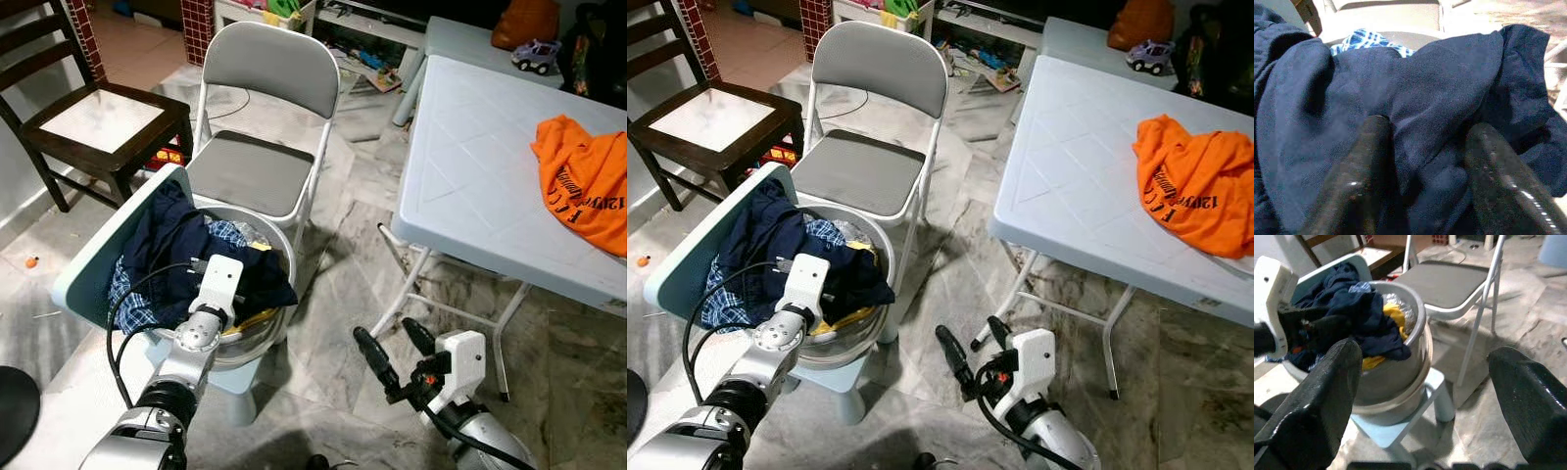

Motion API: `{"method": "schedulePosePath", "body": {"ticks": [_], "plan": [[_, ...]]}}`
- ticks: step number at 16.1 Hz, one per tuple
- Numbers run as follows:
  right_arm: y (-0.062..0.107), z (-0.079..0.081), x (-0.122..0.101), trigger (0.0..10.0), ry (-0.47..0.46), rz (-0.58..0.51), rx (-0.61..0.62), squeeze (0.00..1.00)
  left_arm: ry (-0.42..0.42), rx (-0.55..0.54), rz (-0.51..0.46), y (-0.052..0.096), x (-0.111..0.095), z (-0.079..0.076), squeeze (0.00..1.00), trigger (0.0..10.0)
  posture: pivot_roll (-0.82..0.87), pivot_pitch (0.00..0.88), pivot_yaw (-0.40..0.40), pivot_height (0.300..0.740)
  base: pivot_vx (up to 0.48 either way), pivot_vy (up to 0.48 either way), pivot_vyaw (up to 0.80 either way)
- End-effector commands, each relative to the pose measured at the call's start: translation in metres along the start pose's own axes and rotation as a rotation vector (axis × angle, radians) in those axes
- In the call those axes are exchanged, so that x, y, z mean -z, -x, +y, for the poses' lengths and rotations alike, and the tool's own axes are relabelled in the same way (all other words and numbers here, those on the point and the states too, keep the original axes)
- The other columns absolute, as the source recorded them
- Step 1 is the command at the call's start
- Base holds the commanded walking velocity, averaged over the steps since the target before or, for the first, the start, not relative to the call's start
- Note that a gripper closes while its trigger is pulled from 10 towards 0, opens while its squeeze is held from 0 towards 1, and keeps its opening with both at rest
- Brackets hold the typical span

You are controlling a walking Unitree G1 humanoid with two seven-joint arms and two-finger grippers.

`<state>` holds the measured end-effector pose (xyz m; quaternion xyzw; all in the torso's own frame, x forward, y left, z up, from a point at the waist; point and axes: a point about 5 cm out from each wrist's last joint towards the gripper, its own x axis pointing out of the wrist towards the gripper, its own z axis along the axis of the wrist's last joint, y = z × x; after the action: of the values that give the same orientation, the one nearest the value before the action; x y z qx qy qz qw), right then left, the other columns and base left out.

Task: Hang hanger

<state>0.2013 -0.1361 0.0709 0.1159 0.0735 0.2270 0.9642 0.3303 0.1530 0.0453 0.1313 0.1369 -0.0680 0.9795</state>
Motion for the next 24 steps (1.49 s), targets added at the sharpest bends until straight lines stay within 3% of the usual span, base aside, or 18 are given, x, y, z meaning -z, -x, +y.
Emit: {"method": "schedulePosePath", "body": {"ticks": [1,6,9,13,15,17,18,19,20,22,23,24], "plan": [[0.003,-0.002,-0.001,10.0,0.012,0.014,-0.002,0.00,0.020,0.039,-0.011,0.000,-0.001,-0.008,0.00,0.0,0.20,0.149,-0.168,0.740,0.000,0.000,0.00],[0.002,0.001,0.001,10.0,0.018,0.030,-0.009,0.00,0.074,0.140,-0.029,0.002,-0.005,-0.021,0.00,0.0,0.19,0.152,-0.172,0.740,0.000,0.000,0.00],[0.001,0.001,0.002,10.0,0.031,0.037,-0.009,0.00,0.187,0.245,-0.106,-0.001,-0.026,-0.040,0.00,0.0,0.19,0.153,-0.172,0.740,0.000,0.000,0.00],[-0.001,0.001,0.002,10.0,0.045,0.039,-0.009,0.00,0.231,0.365,-0.141,0.003,-0.039,-0.063,0.00,0.0,0.20,0.156,-0.166,0.740,0.000,0.000,0.00],[-0.002,0.002,0.004,10.0,0.052,0.046,-0.012,0.00,0.257,0.382,-0.178,0.004,-0.047,-0.067,0.00,0.0,0.19,0.154,-0.164,0.740,0.000,0.000,0.00],[-0.002,0.004,0.006,10.0,0.055,0.050,-0.016,0.00,0.189,0.379,-0.222,0.004,-0.052,-0.064,0.00,0.0,0.20,0.154,-0.166,0.740,0.000,0.000,0.00],[-0.002,0.005,0.006,10.0,0.057,0.052,-0.019,0.00,0.113,0.340,-0.251,0.004,-0.053,-0.058,0.00,0.0,0.20,0.155,-0.167,0.740,0.000,0.000,0.00],[-0.002,0.005,0.006,10.0,0.060,0.054,-0.021,0.00,0.059,0.288,-0.265,0.003,-0.053,-0.049,0.00,6.2,0.20,0.154,-0.170,0.740,0.000,0.000,0.00],[-0.002,0.005,0.007,10.0,0.064,0.055,-0.022,0.00,0.045,0.187,-0.242,0.001,-0.050,-0.035,0.00,10.0,0.20,0.154,-0.172,0.740,0.000,0.000,0.00],[-0.003,0.004,0.006,10.0,0.069,0.057,-0.026,0.00,0.218,0.118,-0.187,-0.001,-0.045,-0.025,0.00,10.0,0.21,0.156,-0.180,0.740,0.000,0.000,0.00],[-0.005,0.005,0.005,10.0,0.074,0.057,-0.036,0.00,0.351,0.095,-0.183,-0.002,-0.046,-0.021,0.00,10.0,0.21,0.159,-0.186,0.740,0.000,0.000,0.00],[-0.005,0.005,0.005,10.0,0.075,0.057,-0.038,0.00,0.384,0.087,-0.188,-0.002,-0.047,-0.020,0.00,10.0,0.22,0.160,-0.189,0.740,0.000,0.000,0.00]]}}
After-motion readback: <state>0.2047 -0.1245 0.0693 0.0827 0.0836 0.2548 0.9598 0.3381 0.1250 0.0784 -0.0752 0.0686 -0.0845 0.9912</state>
